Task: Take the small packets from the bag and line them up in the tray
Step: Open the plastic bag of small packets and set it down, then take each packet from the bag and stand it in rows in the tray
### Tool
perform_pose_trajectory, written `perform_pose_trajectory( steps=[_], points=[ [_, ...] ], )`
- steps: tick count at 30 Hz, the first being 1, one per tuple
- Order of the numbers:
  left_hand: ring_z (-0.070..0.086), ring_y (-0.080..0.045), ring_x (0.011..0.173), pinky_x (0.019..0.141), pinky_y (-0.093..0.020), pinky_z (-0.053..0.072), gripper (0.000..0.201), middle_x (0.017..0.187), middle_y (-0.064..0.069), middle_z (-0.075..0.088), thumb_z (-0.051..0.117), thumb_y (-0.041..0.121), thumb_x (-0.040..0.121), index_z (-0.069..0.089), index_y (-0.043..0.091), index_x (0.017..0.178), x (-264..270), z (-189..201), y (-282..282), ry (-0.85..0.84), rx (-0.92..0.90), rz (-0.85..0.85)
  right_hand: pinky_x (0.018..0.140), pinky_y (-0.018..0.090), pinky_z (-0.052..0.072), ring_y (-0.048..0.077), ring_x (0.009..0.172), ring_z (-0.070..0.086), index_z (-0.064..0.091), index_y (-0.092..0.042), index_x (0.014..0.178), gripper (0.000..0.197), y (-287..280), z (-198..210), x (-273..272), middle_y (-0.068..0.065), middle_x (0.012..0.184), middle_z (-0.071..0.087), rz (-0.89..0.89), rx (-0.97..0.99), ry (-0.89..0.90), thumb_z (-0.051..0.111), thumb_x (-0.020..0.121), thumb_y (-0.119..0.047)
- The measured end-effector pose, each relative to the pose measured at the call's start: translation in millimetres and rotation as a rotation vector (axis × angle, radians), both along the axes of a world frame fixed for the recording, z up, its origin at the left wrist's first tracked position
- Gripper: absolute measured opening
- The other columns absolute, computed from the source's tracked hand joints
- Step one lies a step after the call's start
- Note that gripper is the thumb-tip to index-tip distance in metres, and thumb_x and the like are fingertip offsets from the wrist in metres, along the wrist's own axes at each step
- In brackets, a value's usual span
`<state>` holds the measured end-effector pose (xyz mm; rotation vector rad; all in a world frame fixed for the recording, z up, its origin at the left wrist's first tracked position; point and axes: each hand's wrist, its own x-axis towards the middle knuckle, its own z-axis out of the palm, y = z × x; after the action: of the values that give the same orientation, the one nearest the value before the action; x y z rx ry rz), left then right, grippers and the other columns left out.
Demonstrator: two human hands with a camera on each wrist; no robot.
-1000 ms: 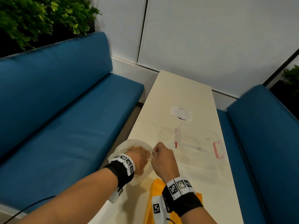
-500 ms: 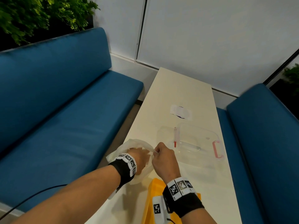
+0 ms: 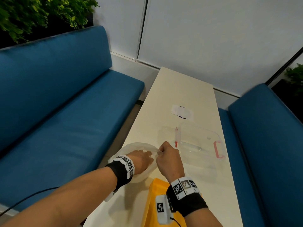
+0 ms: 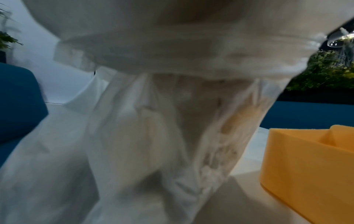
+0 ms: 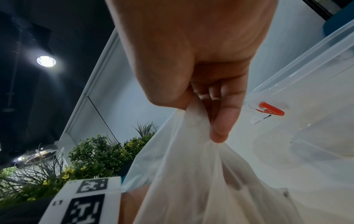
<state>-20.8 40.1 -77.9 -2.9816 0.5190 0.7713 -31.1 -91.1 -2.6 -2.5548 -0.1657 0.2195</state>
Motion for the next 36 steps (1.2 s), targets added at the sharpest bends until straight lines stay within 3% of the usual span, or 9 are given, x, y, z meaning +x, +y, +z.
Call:
perform_pose_trajectory(
  steps=[5, 7, 11, 15, 19, 24, 29, 33, 36],
  points=[
    [0.064, -0.028, 0.101, 0.091, -0.036, 0.05, 0.028, 0.117, -0.007, 0.064, 0.052, 0.013, 0.099, 0.057, 0.015, 0.127, -5.5, 7.7, 7.5, -0.073, -0.135, 0.03, 0.055, 0.023, 0.041, 0.017, 0.068, 0.059, 0.053, -0.016, 0.088, 0.008, -5.4, 0.1, 3.1, 0.001, 0.08, 0.062, -0.04, 0.031, -0.001, 0.054, 0.092, -0.01],
    [0.062, -0.027, 0.097, 0.083, -0.033, 0.046, 0.028, 0.113, -0.007, 0.063, 0.054, 0.013, 0.098, 0.057, 0.017, 0.125, -7.0, 7.9, 9.9, -0.094, -0.203, 0.035, 0.057, 0.025, 0.045, 0.018, 0.071, 0.06, 0.054, -0.017, 0.087, 0.01, -5.5, -2.6, 4.2, 0.001, 0.08, 0.062, -0.056, 0.029, 0.004, 0.051, 0.093, -0.009],
    [0.058, -0.026, 0.09, 0.08, -0.031, 0.043, 0.034, 0.112, -0.008, 0.063, 0.056, 0.011, 0.096, 0.058, 0.021, 0.128, -11.2, 5.9, 16.3, -0.085, -0.268, 0.032, 0.057, 0.025, 0.046, 0.018, 0.07, 0.061, 0.054, -0.017, 0.087, 0.011, -3.3, -7.3, 3.3, 0.0, 0.08, 0.062, -0.065, 0.042, 0.017, 0.051, 0.093, -0.008],
    [0.057, -0.026, 0.093, 0.08, -0.028, 0.038, 0.034, 0.113, -0.007, 0.063, 0.057, 0.009, 0.095, 0.062, 0.02, 0.127, -15.6, 13.0, 17.4, -0.068, -0.306, 0.061, 0.057, 0.025, 0.048, 0.016, 0.069, 0.06, 0.055, -0.017, 0.087, 0.012, -3.9, -8.2, 4.4, -0.001, 0.08, 0.061, -0.074, 0.046, 0.027, 0.05, 0.092, -0.007],
    [0.061, -0.024, 0.108, 0.095, -0.033, 0.049, 0.052, 0.123, -0.001, 0.063, 0.066, 0.007, 0.089, 0.06, 0.03, 0.134, -17.3, 22.3, 20.4, -0.127, -0.384, 0.123, 0.063, 0.036, 0.06, 0.025, 0.068, 0.067, 0.054, -0.018, 0.082, 0.014, -6.4, -6.7, 9.9, 0.002, 0.08, 0.062, -0.103, 0.087, 0.038, 0.051, 0.09, -0.008],
    [0.059, -0.018, 0.117, 0.098, -0.032, 0.05, 0.058, 0.132, 0.003, 0.061, 0.06, -0.002, 0.087, 0.062, 0.031, 0.135, -25.6, 42.3, 28.9, -0.215, -0.535, 0.223, 0.061, 0.04, 0.06, 0.029, 0.065, 0.068, 0.055, -0.017, 0.079, 0.014, -7.4, -6.5, 14.0, 0.007, 0.08, 0.065, -0.118, 0.11, 0.042, 0.05, 0.087, -0.006],
    [0.059, -0.01, 0.11, 0.094, -0.023, 0.049, 0.051, 0.126, 0.006, 0.063, 0.058, -0.006, 0.086, 0.073, 0.027, 0.122, -39.8, 54.6, 38.6, -0.291, -0.862, 0.408, 0.063, 0.042, 0.061, 0.029, 0.066, 0.069, 0.055, -0.016, 0.078, 0.013, -5.6, -10.0, 13.5, 0.008, 0.077, 0.066, -0.124, 0.125, 0.059, 0.048, 0.086, -0.007],
    [0.066, -0.003, 0.099, 0.09, -0.025, 0.056, 0.039, 0.108, 0.011, 0.073, 0.073, 0.006, 0.085, 0.076, 0.038, 0.106, -45.1, 56.5, 44.1, -0.346, -1.095, 0.602, 0.064, 0.042, 0.061, 0.028, 0.067, 0.068, 0.055, -0.019, 0.08, 0.012, -7.1, -14.5, 7.8, 0.006, 0.077, 0.066, -0.099, 0.131, 0.078, 0.05, 0.087, -0.011],
    [0.069, -0.002, 0.092, 0.083, -0.024, 0.057, 0.038, 0.098, 0.013, 0.077, 0.087, 0.009, 0.077, 0.078, 0.033, 0.104, -51.1, 59.9, 46.8, -0.306, -1.271, 0.71, 0.067, 0.035, 0.058, 0.019, 0.076, 0.066, 0.059, -0.019, 0.093, 0.007, -11.1, -14.1, 1.2, 0.002, 0.09, 0.066, -0.038, 0.135, 0.105, 0.055, 0.088, -0.016]
  ],
)
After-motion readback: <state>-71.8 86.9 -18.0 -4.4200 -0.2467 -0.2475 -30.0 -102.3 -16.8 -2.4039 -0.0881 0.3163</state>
